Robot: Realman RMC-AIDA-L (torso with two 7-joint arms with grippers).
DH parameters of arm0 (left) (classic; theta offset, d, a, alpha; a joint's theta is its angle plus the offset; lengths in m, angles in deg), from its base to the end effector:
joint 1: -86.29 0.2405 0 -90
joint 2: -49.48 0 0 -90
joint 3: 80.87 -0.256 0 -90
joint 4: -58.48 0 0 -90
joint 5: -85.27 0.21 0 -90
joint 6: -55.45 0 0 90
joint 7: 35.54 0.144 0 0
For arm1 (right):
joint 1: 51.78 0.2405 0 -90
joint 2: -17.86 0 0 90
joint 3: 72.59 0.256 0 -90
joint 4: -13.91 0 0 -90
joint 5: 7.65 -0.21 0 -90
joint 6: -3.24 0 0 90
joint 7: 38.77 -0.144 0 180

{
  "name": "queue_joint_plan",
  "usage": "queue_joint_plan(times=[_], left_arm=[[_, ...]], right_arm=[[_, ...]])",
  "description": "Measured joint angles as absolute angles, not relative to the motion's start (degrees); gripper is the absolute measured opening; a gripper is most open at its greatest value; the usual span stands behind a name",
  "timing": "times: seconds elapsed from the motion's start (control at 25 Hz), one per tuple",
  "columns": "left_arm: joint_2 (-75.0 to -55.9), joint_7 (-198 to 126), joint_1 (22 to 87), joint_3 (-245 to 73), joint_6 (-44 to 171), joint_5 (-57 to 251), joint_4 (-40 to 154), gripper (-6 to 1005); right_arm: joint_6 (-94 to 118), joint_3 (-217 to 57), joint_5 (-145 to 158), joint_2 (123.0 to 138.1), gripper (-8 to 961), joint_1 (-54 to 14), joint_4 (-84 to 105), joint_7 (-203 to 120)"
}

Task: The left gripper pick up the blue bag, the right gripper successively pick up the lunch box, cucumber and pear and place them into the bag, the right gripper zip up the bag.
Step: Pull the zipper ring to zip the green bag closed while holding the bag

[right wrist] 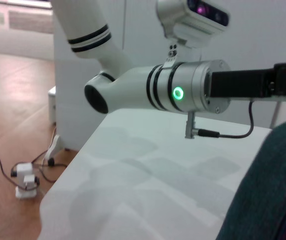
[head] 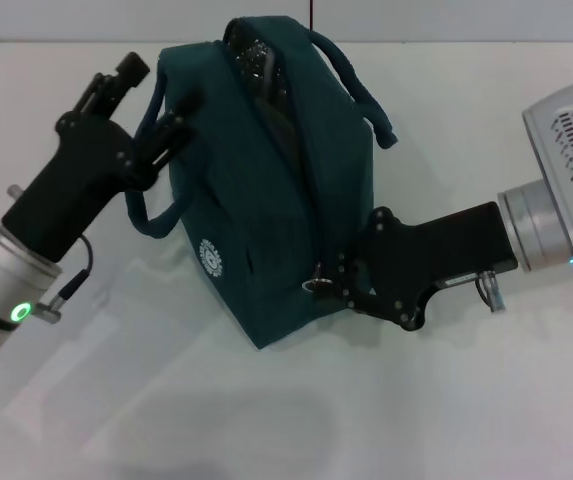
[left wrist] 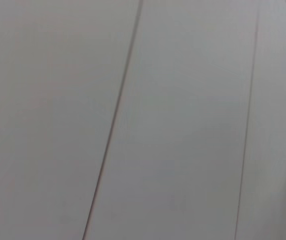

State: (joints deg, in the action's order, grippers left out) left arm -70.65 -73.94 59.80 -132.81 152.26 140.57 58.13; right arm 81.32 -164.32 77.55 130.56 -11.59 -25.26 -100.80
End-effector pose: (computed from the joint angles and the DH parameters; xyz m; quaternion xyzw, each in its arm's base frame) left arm -0.2671 0.2867 -0.0206 -0.7474 -0.1955 -0.5272 0.3540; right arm 0.1625 0.3418 -0.0611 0.9780 0.1291 -0.1637 0.0060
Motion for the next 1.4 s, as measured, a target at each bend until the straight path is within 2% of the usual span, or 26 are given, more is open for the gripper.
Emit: queue_joint_plan(times=[0.12, 0.36, 0.52, 0.64, 0.84, 1.4], left_arm=[[-70.53, -75.0, 61.1, -132.8, 153.4, 139.9, 58.1, 816], [-70.45, -74.3, 67.7, -134.0, 158.7, 140.4, 56.2, 854], [-70.75, -69.9, 71.8, -137.9, 160.6, 141.3, 55.5, 849], [-70.78, -67.2, 72.6, -140.6, 160.3, 141.3, 57.6, 848], [-70.13, -66.5, 72.2, -147.6, 156.5, 141.4, 58.1, 848], [-70.20, -66.8, 71.3, -148.2, 149.1, 141.9, 58.2, 846]], right_arm=[[81.0, -163.3, 79.3, 130.83, 43, -10.8, -26.1, -99.0], [80.8, -160.6, 84.3, 132.77, 49, -7.6, -27.1, -96.9], [79.9, -160.6, 85.0, 133.42, 53, -7.0, -27.6, -94.5], [79.9, -160.6, 85.0, 133.59, 56, -6.7, -28.3, -93.7], [80.2, -160.7, 84.4, 133.79, 60, -6.7, -29.5, -91.6], [79.8, -160.6, 80.9, 133.87, 73, -7.2, -29.4, -91.0]])
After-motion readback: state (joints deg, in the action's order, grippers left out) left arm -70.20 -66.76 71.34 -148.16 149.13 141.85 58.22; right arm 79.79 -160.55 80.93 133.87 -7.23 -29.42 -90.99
